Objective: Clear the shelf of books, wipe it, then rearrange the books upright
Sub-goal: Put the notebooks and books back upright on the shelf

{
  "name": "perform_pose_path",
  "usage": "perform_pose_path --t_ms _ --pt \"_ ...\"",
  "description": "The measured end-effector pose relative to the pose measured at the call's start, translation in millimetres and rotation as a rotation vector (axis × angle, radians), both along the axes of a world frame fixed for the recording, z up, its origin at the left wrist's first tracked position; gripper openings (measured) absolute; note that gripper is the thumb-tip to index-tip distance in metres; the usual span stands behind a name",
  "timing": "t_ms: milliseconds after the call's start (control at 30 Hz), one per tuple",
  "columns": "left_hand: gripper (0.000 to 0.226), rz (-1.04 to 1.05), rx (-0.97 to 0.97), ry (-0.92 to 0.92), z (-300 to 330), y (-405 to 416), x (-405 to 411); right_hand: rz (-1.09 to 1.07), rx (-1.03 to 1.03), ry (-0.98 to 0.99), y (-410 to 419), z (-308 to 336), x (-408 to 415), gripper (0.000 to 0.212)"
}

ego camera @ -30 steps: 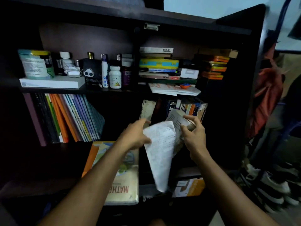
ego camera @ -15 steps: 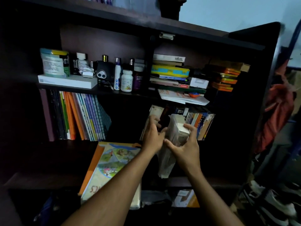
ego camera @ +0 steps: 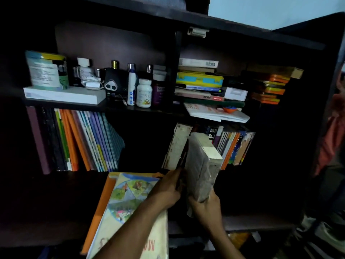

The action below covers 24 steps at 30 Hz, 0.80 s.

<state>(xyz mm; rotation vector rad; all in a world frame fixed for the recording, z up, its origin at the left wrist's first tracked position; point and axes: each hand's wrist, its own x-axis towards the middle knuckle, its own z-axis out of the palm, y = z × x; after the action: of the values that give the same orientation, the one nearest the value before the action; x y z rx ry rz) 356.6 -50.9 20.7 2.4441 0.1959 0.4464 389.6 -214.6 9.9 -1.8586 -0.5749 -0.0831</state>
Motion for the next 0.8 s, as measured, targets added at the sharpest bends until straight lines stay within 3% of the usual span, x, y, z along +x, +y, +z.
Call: perform_pose_path --t_ms 100,167,467,800 --pt "0.061 0.184 0.321 0.150 4.1 3.5 -1.7 0.007 0.013 -0.013 -0.6 -0.1 0.9 0.044" --pt "0.060 0.230 0.404 0.195 1.3 7.2 -4.2 0.007 0.018 -0.008 -1.1 -1.6 1.9 0.034" --pt "0.050 0.305 0.380 0.324 5.1 35.0 -30.5 0.103 0.060 0.113 21.2 -5.7 -7.7 0.035" --pt "0.089 0.428 0.195 0.228 8.0 62.2 -54.3 0.156 0.219 0.083 134.9 1.4 -17.1 0.047"
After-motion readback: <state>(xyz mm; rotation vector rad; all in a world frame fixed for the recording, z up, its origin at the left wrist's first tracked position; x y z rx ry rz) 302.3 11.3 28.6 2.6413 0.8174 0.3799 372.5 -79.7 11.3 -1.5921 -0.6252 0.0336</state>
